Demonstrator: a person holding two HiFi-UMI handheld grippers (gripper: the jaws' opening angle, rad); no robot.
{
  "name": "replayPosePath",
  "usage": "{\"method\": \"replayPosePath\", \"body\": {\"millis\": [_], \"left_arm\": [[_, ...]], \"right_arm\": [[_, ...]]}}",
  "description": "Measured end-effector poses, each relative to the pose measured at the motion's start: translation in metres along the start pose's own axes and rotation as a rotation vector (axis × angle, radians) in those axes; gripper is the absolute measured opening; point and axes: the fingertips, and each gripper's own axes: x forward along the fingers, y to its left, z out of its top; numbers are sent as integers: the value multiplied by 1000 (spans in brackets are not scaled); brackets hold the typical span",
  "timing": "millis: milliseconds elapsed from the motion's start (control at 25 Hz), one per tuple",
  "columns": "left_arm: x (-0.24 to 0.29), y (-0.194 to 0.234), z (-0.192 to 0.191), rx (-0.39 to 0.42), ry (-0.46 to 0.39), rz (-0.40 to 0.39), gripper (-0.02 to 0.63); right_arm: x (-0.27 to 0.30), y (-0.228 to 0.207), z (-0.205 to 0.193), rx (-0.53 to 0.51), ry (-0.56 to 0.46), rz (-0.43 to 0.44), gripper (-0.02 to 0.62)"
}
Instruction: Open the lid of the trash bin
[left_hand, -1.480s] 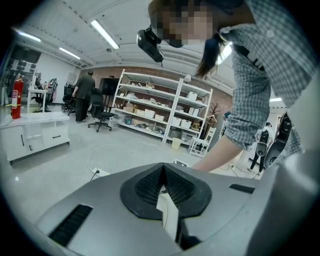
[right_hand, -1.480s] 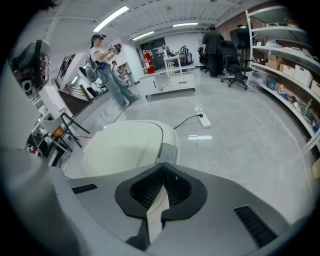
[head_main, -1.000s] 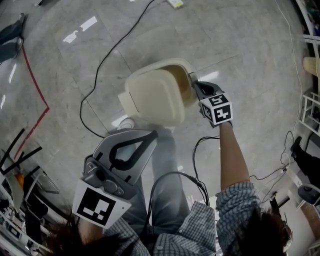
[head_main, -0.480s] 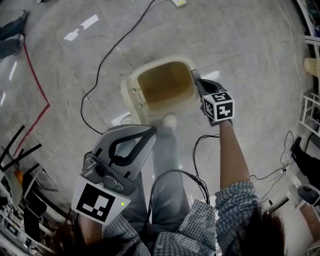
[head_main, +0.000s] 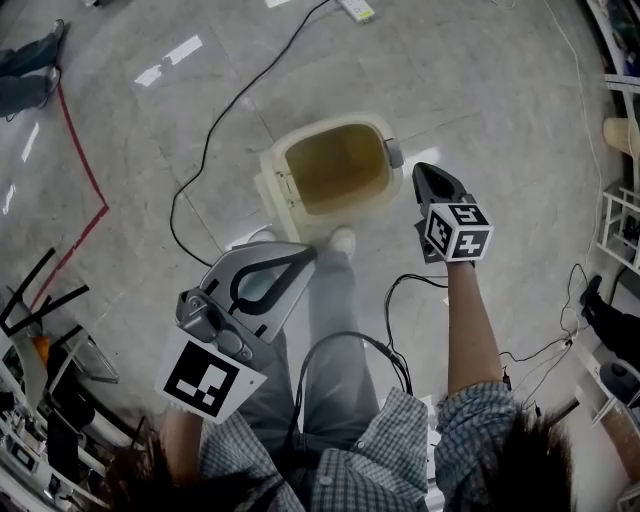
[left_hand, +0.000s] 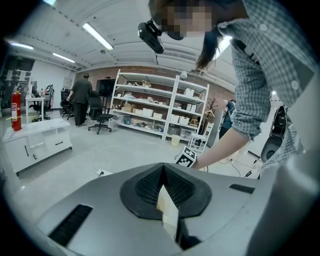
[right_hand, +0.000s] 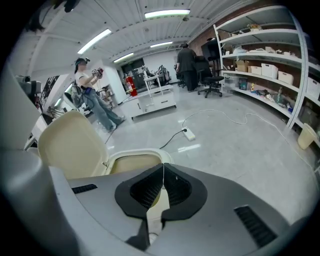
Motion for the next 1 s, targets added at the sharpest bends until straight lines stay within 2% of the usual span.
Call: {"method": "replayPosePath", "body": {"millis": [280, 720, 1000], "left_arm": [[-17, -6, 20, 36, -6, -42, -2], [-50, -17, 73, 92, -38, -37, -2], [-75, -26, 111, 122, -71, -33, -2]], "right_arm": [[-59, 14, 43, 13, -121, -50, 21], [-169, 67, 105, -9, -248, -79, 21], [-238, 99, 137, -6, -344, -131, 21]]}}
